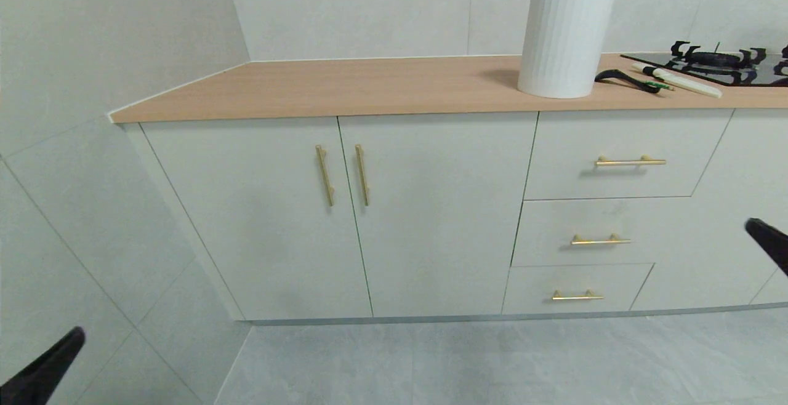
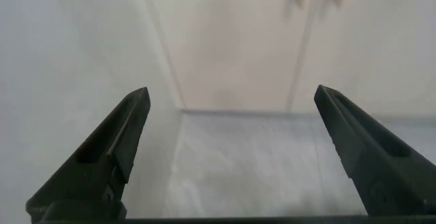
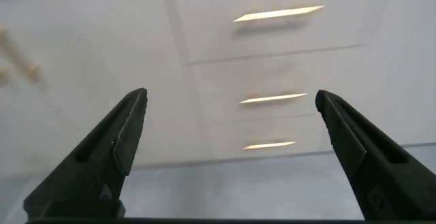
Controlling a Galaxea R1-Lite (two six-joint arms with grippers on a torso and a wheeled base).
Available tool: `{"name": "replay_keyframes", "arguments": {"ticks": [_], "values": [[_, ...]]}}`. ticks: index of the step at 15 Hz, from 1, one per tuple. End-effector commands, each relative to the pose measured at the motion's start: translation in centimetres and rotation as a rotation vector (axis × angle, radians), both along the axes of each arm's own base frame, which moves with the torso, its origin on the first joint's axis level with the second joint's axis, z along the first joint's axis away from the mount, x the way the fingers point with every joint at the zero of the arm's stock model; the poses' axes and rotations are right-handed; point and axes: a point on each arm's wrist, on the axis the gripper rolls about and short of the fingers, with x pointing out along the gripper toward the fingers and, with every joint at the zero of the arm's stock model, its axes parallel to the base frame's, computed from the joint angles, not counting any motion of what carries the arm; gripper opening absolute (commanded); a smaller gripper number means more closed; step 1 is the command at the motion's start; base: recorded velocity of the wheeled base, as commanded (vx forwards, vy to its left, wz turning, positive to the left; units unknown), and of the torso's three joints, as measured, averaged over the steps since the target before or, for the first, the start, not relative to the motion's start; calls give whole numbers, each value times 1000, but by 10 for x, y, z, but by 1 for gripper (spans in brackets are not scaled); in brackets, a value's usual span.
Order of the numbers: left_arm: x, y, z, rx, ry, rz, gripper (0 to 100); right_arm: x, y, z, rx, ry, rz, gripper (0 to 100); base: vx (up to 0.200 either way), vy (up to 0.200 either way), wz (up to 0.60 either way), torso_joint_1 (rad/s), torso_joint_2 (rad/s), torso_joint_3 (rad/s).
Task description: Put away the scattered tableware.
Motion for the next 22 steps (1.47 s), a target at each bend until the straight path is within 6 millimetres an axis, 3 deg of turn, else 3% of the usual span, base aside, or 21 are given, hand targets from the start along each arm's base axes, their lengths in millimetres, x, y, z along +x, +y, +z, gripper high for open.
{"name": "replay_keyframes", "arguments": {"ticks": [1, 2, 3, 4, 9, 13, 15, 16, 17, 22], "values": [[-36, 11, -1, -35, -163, 82, 100, -78, -16, -4, -71, -194, -118, 100, 0, 0, 0, 0, 0, 0], [-36, 11, -1, -35, -163, 82, 100, -78, -16, -4, -71, -194, -118, 100, 0, 0, 0, 0, 0, 0], [-53, 14, -3, -50, -242, 123, 100, -114, -19, -13, -162, -246, -138, 100, 0, 0, 0, 0, 0, 0], [-59, 15, -5, -53, -266, 144, 100, -125, -20, -18, -191, -261, -149, 100, 0, 0, 0, 0, 0, 0], [-86, 14, -27, -38, -349, 185, 100, -157, -19, -40, -227, -340, -233, 100, 0, 0, 0, 0, 0, 0], [-89, 10, -50, -7, -364, 175, 100, -152, -19, -52, -190, -285, -238, 100, 0, 0, 0, 0, 0, 0], [-76, 9, -75, -1, -291, 170, 100, -136, -18, -83, -202, -172, -221, 100, 0, 0, 0, 0, 0, 0], [-75, 9, -76, 0, -288, 170, 100, -135, -18, -84, -202, -166, -221, 100, 0, 0, 0, 0, 0, 0], [-65, 9, -100, 3, -231, 136, 100, -125, -17, -110, -197, -90, -156, 100, 0, 0, 0, 0, 0, 0], [-64, 2, -110, -36, -142, -175, 100, -123, -13, -126, -129, 48, 64, 100, 0, 0, 0, 0, 0, 0]]}}
